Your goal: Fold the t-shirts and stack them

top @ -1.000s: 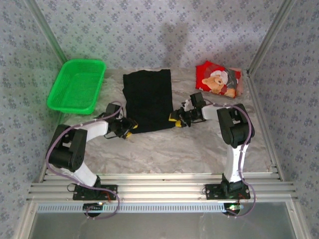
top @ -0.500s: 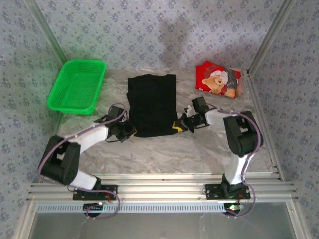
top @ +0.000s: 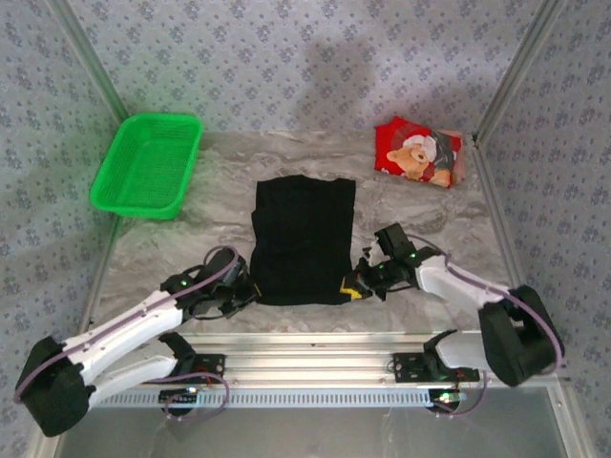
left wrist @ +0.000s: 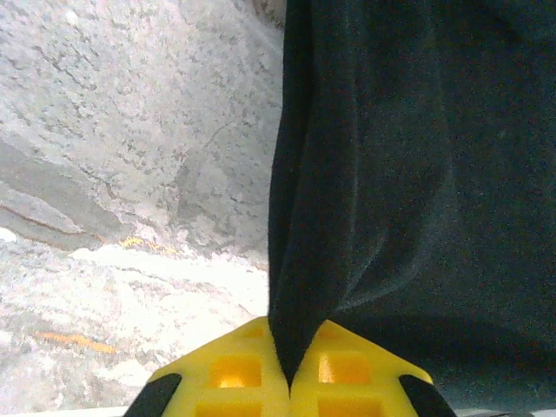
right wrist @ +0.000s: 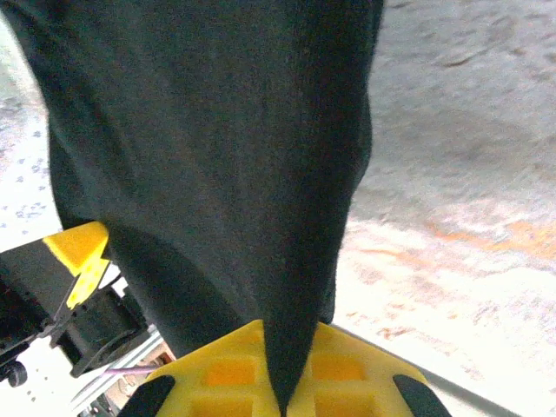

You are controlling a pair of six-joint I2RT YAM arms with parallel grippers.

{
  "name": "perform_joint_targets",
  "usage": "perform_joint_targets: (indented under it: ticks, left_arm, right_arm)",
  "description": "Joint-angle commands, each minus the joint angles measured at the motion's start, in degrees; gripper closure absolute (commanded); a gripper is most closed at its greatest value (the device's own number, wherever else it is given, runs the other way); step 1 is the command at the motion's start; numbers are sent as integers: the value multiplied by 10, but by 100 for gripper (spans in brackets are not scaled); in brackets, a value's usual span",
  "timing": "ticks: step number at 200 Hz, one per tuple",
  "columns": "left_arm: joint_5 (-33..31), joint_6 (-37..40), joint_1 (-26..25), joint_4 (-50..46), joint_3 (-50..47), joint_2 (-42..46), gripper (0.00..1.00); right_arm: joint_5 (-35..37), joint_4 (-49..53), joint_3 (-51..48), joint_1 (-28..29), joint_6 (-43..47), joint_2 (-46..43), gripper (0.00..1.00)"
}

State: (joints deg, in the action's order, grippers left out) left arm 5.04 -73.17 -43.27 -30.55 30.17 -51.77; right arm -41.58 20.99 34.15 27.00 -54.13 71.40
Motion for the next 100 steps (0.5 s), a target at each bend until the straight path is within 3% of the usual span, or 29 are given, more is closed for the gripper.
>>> perform_joint_targets:
  ticks: [1, 24, 100]
  left_arm:
    - [-30, -33, -2, -79, 45, 27, 100]
    - [-30, -2, 9, -117, 95, 29, 100]
    - [101, 140, 178, -78, 263, -133, 100]
  right_arm:
    - [20, 54, 26, 4, -36, -31, 100]
    - [27, 83, 81, 2, -25, -29, 100]
    - [6, 129, 268, -51, 39, 115, 100]
